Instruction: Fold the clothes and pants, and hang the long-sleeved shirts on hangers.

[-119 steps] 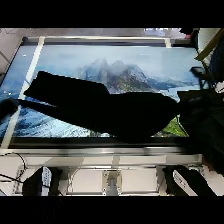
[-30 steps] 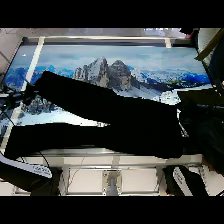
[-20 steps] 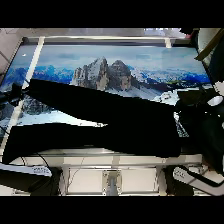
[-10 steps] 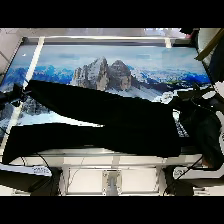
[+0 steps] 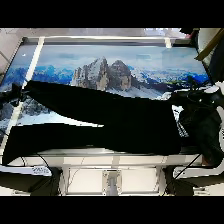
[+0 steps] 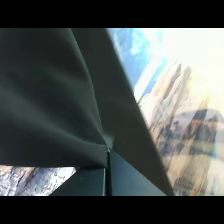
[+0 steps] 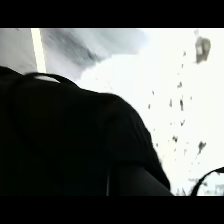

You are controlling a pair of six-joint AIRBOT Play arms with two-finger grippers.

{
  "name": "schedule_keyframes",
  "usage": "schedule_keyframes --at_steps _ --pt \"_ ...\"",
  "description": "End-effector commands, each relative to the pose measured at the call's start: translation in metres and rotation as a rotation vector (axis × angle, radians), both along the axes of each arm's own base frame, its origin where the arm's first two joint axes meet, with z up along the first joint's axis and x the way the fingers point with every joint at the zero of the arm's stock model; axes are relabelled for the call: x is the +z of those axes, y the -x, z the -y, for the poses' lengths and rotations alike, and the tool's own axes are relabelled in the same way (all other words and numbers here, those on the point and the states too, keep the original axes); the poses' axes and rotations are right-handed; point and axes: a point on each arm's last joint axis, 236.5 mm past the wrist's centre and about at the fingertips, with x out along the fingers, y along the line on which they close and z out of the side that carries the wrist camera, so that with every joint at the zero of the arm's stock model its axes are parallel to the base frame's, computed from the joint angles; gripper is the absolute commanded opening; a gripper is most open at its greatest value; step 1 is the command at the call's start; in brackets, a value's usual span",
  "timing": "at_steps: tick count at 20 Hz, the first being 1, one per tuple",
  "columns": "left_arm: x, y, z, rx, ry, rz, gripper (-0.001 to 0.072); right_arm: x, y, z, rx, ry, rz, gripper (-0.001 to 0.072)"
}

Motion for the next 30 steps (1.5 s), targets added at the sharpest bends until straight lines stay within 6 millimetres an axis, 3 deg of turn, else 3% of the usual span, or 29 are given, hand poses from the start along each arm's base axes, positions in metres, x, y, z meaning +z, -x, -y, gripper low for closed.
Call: schedule_keyframes --at_steps 1,3,5,7,9,12,15,17,19,23,26,28,30 --pt "0.043 0.014 -0.023 0.042 -0.079 0.069 0.0005 0.062 -0.036 0.012 0.008 0.041 0.139 0.0021" --pt "0.069 0.033 -0.044 0.08 -0.157 0.088 0.0005 0.089 -0.052 0.023 -0.015 0.085 0.199 0.0021" --pt "0.076 0.053 -0.057 0.079 -0.251 0.049 0.0005 0.096 -0.061 0.04 -0.072 0.139 0.214 0.0021" --pt "0.062 0.066 -0.052 0.02 -0.297 -0.026 0.0005 0.093 -0.07 0.045 -0.124 0.134 0.218 0.0021" --pt "0.044 0.065 -0.042 0.001 -0.3 -0.057 0.0005 0.082 -0.077 0.038 -0.125 0.125 0.206 0.0021" --pt "0.041 0.047 -0.043 0.047 -0.355 -0.025 0.0005 0.066 -0.088 0.017 -0.092 0.129 0.2 0.0021" --pt "0.06 0.024 -0.049 0.132 -0.375 0.068 0.0005 0.071 -0.117 0.023 -0.2 0.143 0.277 0.0021" --pt "0.058 0.014 -0.047 0.119 -0.423 0.075 0.0005 0.072 -0.13 0.029 -0.274 0.134 0.299 0.0021" --pt "0.061 0.0 -0.036 0.055 -0.513 0.11 0.0006 0.061 -0.132 0.03 -0.303 0.114 0.272 0.0021" --pt "0.101 -0.031 -0.02 0.043 -0.654 0.276 0.0005 0.044 -0.131 0.03 -0.309 0.102 0.231 0.0021" --pt "0.116 -0.041 0.003 -0.046 -0.717 0.358 0.0005 0.04 -0.131 0.029 -0.307 0.102 0.223 0.0021" --pt "0.098 -0.034 0.01 -0.122 -0.733 0.318 0.0005 0.039 -0.13 0.029 -0.304 0.105 0.22 0.0021" --pt "0.047 -0.006 0.007 -0.129 -0.62 0.177 0.0005 0.036 -0.127 0.027 -0.29 0.106 0.205 0.0021"
